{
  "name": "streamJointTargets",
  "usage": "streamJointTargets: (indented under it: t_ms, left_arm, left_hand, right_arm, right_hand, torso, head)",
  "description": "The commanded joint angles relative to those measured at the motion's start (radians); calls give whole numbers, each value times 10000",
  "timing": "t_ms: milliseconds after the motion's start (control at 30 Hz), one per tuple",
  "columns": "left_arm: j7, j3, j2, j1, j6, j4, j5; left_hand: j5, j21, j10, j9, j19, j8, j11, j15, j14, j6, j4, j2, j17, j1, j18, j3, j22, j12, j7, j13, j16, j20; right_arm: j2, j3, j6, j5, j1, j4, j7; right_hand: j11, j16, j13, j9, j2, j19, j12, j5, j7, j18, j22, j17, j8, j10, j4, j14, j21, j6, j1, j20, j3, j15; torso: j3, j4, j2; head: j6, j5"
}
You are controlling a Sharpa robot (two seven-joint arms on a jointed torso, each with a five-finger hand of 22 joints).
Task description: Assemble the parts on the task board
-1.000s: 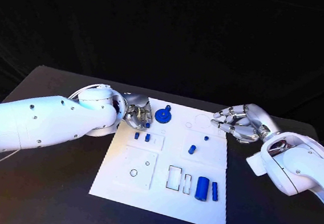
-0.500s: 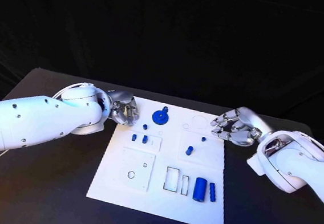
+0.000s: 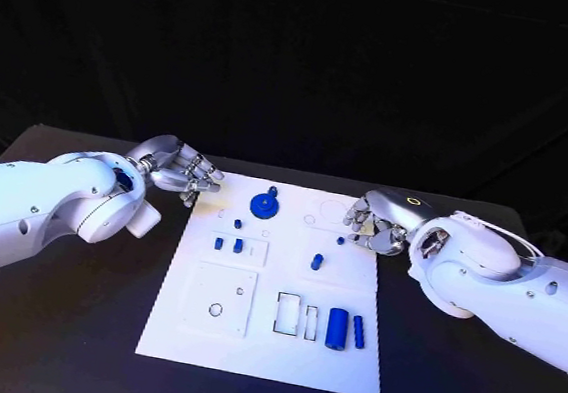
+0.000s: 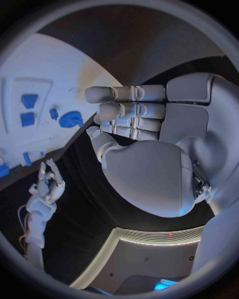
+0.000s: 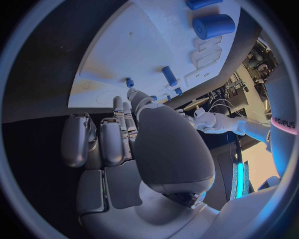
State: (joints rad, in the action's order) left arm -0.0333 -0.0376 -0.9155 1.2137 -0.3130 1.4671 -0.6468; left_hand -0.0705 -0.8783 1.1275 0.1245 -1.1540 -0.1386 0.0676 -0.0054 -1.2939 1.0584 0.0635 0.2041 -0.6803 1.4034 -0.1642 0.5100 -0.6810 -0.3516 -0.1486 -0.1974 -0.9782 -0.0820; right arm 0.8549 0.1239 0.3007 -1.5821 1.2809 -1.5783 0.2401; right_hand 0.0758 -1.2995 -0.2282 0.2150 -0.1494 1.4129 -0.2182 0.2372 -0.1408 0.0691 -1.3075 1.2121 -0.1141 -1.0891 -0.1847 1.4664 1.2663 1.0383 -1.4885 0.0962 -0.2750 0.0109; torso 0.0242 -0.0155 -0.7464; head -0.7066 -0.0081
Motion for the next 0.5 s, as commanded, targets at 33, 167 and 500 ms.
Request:
streamJointTargets:
  t_ms: [33,167,500]
  left_arm:
    - [1520,-4,-92,9,-761,224,3394]
    - [1850,-1,-189,7,-879,446,4039]
    - [2105,0,-307,6,-1016,756,4536]
  left_hand:
    - [-13,160,14,-20,99,-32,63,8,85,36,-24,-23,119,-101,-195,-78,160,59,-25,-15,116,-10]
    - [-18,281,6,-31,122,-23,72,16,104,12,-43,-57,195,-103,-210,-103,281,69,-40,-17,193,-15]
    - [-20,393,-15,-45,114,-16,90,28,173,-12,-84,-96,393,-103,-212,-146,370,85,-61,-22,371,-24]
  right_arm:
    - [-160,12,-408,-1229,-32,107,585]
    - [-381,26,-493,-1314,-76,243,606]
    - [-666,39,-665,-1328,-388,399,573]
  right_hand:
    - [50,-36,53,-20,-122,42,73,-34,-37,-9,-883,-11,52,7,15,365,16,28,-19,46,-112,-96]
    - [71,-47,108,-30,-157,48,123,-29,-55,-12,-897,-1,80,33,23,364,24,42,-8,59,-199,-110]
    - [84,-102,242,-36,-213,105,196,126,-68,-35,-985,50,111,-23,93,370,132,175,-10,82,-503,-119]
  torso:
    - [-1,27,-7]
    - [9,19,-9]
    - [-5,9,-24]
  head:
    - [-17,-61]
    - [-52,-67]
    - [-171,-33]
